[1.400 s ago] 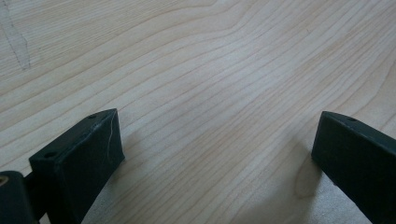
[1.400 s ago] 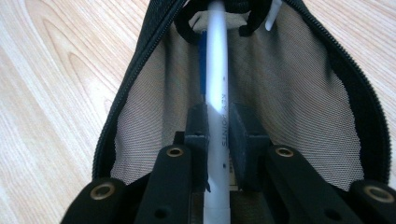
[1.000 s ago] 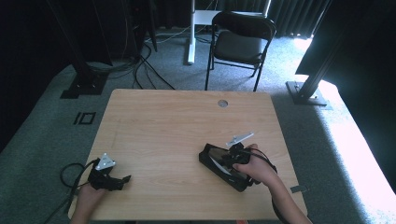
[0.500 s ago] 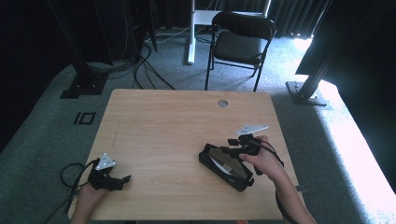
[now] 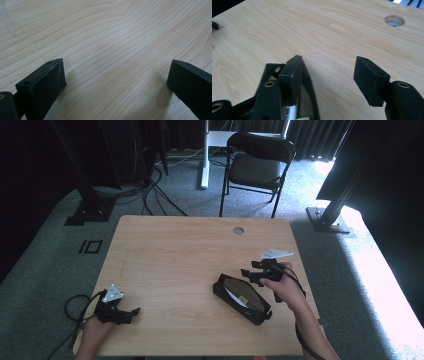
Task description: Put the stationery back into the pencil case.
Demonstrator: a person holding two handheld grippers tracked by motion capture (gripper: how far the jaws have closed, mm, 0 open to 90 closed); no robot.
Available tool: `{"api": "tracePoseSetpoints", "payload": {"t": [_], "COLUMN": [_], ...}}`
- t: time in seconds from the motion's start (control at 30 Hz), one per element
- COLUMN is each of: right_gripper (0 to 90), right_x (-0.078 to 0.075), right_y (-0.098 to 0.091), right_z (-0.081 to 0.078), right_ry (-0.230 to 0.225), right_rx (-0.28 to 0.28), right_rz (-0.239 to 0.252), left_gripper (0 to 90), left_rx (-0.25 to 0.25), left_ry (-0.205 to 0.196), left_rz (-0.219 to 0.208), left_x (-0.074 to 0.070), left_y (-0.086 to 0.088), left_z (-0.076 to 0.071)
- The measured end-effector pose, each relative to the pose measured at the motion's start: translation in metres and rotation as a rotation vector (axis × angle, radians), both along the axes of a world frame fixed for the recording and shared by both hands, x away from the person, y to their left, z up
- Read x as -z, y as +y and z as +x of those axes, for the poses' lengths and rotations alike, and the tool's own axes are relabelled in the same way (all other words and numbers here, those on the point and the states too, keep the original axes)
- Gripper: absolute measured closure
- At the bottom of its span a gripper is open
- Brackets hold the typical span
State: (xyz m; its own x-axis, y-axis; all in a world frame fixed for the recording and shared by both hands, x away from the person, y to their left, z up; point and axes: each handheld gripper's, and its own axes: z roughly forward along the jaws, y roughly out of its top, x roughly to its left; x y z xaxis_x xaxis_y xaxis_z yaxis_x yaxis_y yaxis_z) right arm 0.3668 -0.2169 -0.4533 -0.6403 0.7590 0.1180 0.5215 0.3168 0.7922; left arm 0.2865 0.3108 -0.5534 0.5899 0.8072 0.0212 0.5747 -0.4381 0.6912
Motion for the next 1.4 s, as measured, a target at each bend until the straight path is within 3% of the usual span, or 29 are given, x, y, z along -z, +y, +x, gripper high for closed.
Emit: {"api": "tracePoseSetpoints", "payload": {"t": [0.27, 0.53, 0.7, 0.97, 1.2, 1.4], "right_gripper": [35.6, 33.3, 30.8, 31.1, 30.3, 29.5], "right_x": [0.010, 0.029, 0.041, 0.056, 0.065, 0.070], "right_y": [-0.014, -0.031, -0.042, -0.057, -0.060, -0.065], "right_z": [0.008, 0.016, 0.018, 0.014, 0.006, 0.001], "right_ry": [-0.001, 0.030, 0.048, 0.054, 0.053, 0.058], "right_rx": [0.064, 0.152, 0.200, 0.279, 0.311, 0.360], "right_rz": [-0.014, 0.011, -0.010, -0.040, -0.077, -0.062], "left_gripper": [2.2, 2.2, 2.2, 2.2, 2.2, 2.2], "left_rx": [0.000, 0.000, 0.000, 0.000, 0.000, 0.000], "left_ry": [0.000, 0.000, -0.001, 0.000, -0.001, -0.001], "left_rz": [0.000, 0.000, 0.000, 0.000, 0.000, 0.001], "left_x": [0.000, 0.000, 0.000, 0.000, 0.000, 0.000], "left_y": [0.000, 0.000, 0.000, 0.000, 0.000, 0.000], "left_z": [0.000, 0.000, 0.000, 0.000, 0.000, 0.000]}}
